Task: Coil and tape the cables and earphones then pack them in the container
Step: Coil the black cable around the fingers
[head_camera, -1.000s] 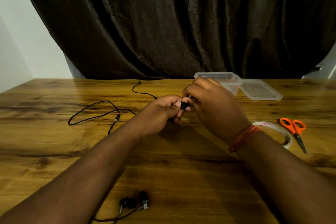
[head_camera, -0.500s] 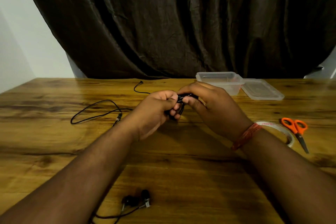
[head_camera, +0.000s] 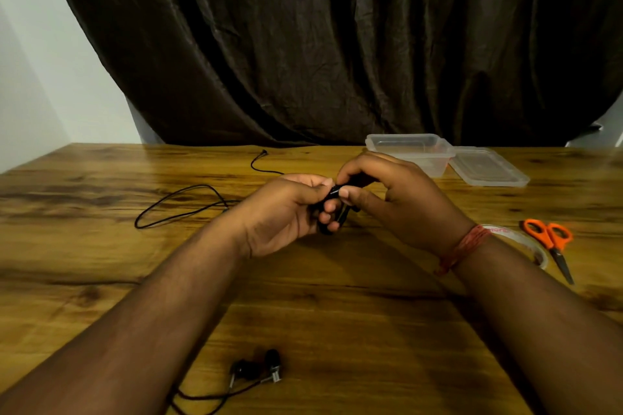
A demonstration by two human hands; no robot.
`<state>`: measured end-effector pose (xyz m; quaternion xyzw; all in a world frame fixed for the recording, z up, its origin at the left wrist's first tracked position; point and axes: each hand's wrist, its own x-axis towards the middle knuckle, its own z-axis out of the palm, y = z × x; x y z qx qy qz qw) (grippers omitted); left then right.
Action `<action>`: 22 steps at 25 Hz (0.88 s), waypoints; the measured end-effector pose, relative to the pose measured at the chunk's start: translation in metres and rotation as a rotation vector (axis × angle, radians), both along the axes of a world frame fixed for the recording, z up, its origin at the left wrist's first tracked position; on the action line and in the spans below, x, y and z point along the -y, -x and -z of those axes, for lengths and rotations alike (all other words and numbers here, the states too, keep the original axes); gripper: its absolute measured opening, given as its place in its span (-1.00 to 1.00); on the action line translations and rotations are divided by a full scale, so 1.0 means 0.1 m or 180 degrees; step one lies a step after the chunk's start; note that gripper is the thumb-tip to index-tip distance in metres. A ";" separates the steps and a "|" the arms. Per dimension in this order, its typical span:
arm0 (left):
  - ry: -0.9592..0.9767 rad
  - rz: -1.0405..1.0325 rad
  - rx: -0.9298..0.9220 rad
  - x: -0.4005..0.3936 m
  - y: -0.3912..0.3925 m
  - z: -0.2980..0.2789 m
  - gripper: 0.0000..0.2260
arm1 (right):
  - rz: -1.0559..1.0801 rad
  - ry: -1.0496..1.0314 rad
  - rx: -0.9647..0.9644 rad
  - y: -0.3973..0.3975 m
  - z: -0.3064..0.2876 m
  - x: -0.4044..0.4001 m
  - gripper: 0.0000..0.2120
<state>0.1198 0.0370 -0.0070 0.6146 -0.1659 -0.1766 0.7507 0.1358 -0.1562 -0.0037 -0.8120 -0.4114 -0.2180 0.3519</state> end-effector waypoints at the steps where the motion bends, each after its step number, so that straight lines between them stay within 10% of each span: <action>1: 0.0024 0.0033 0.0013 0.00 0.00 0.01 -0.84 | -0.0022 0.0004 -0.0030 0.00 0.00 0.01 -0.90; 12: -0.0288 -0.0415 0.0498 0.10 0.04 -0.01 -0.71 | -0.0881 -0.0968 -0.1464 -0.01 0.02 -0.09 -0.96; 22: -0.0456 -0.0634 0.0572 0.12 0.02 0.01 -0.71 | -0.0708 -0.1421 -0.1587 -0.01 0.08 -0.16 -0.94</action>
